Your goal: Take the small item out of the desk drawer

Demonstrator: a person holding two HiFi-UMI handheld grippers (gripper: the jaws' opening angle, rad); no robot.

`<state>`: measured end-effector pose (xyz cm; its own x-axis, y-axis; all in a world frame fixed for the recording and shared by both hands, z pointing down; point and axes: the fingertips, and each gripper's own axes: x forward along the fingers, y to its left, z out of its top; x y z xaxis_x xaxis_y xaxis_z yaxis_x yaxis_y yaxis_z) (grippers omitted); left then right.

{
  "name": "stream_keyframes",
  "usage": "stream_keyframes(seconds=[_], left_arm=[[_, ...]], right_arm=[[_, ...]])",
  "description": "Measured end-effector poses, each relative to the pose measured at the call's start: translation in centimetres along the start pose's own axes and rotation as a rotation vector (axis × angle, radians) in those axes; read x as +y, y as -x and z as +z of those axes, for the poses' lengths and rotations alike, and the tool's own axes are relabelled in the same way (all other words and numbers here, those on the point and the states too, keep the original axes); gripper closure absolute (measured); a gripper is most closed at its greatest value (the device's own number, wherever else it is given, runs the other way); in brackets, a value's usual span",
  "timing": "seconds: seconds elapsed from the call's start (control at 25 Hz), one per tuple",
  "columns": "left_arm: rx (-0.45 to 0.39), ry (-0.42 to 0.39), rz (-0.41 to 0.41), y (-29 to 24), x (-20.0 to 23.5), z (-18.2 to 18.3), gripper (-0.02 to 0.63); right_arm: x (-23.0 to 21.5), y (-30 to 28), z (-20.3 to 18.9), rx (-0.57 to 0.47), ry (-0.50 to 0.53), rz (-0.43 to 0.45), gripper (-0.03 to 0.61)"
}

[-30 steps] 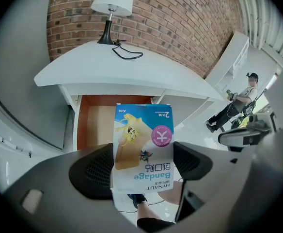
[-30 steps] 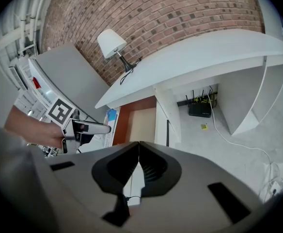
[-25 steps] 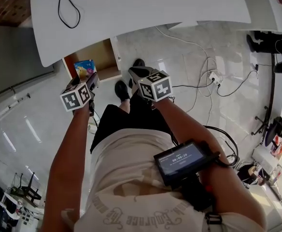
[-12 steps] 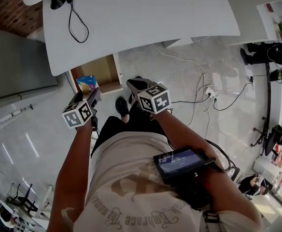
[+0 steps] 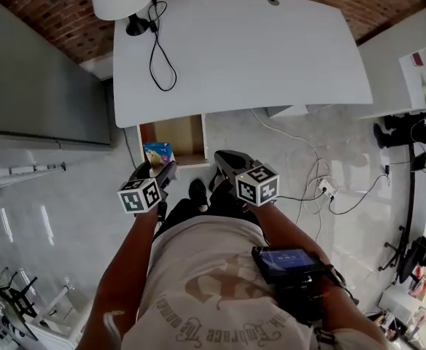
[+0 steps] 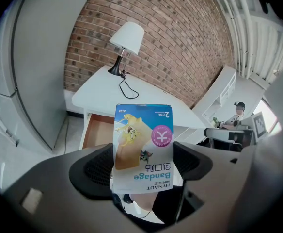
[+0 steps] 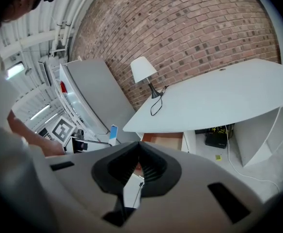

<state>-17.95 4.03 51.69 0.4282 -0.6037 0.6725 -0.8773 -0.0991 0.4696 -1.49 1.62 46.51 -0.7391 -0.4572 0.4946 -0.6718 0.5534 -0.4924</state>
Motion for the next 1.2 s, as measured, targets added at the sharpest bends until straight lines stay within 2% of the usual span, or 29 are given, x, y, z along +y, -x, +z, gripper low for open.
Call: stream_keyframes(seconds=[0.24, 0.68, 0.88, 1.2], left_arm=[[-0.09, -0.016, -0.015, 3.0, -0.4, 1.8, 0.229], [-0.21, -0.111, -0.043, 8.0, -2.2, 4.5, 0.229], [-0.232, -0.13, -0.069, 8.9, -3.3, 4.2, 0.229], [-0.267, -0.168, -0.086, 10.1, -4.0, 5.4, 0.229]], right_arm=[[2.5, 0.2, 2.0, -0.013, 0.104, 0.041, 0.574], [7.5, 0.9, 4.5, -0.064, 0.248, 0.102, 0.574], [8.5, 2.0, 5.1, -0.083, 0.277, 0.113, 0.574], [8.6, 3.5, 4.8, -0.103, 0.261, 0.086, 0.574]])
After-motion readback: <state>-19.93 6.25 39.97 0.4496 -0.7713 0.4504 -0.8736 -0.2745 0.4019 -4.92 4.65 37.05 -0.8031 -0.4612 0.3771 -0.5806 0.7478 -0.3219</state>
